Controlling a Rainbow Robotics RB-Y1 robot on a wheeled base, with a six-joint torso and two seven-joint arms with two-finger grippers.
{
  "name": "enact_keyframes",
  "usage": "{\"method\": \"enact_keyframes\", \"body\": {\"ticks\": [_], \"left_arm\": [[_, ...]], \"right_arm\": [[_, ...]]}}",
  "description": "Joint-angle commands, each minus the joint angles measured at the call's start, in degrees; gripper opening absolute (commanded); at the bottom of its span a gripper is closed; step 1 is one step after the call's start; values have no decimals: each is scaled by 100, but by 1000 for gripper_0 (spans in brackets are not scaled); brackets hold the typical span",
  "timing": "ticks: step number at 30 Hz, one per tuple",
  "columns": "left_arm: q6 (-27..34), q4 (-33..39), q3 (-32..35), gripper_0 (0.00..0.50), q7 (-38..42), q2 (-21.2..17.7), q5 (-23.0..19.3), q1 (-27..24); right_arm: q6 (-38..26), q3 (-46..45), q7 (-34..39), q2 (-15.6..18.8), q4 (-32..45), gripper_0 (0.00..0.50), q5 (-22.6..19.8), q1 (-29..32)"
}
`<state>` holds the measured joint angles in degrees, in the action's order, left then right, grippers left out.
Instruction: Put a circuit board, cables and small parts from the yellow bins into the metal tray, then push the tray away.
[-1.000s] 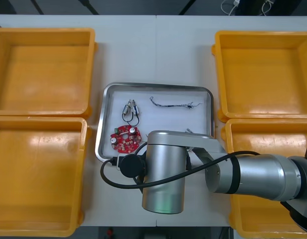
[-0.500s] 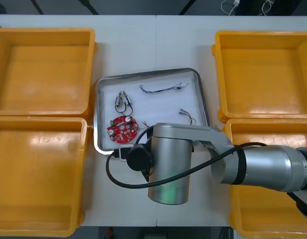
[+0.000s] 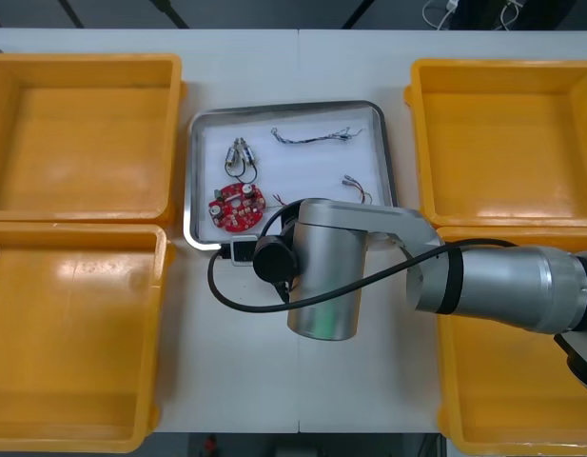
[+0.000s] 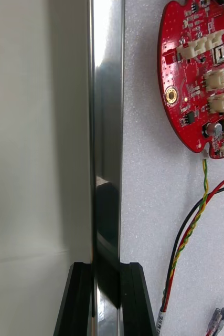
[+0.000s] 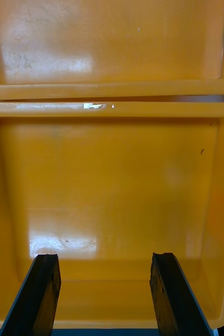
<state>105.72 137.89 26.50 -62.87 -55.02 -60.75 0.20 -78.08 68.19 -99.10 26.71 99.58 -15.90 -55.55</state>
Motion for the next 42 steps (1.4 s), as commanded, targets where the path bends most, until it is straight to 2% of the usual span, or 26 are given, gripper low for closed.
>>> {"method": "enact_keyframes", "body": {"ticks": [1, 19, 25, 34, 42], "left_arm": [[-60, 133, -48, 500, -278, 44, -42, 94], [-60, 133, -48, 500, -278, 44, -42, 94], [-60, 133, -48, 500, -278, 44, -42, 94], [-60, 133, -48, 500, -278, 44, -42, 94], [-60, 133, -48, 500, -278, 44, -42, 94]], "right_arm": [[399, 89, -154, 71, -501, 0, 52, -439], [1611, 89, -92, -17, -2021, 0, 8, -1186], [2007, 89, -66, -35, -2470, 0, -388, -1449], [2649, 81, -66, -96, -3006, 0, -388, -1572], [2657, 89, -22, -140, -3006, 0, -414, -1572]]}}
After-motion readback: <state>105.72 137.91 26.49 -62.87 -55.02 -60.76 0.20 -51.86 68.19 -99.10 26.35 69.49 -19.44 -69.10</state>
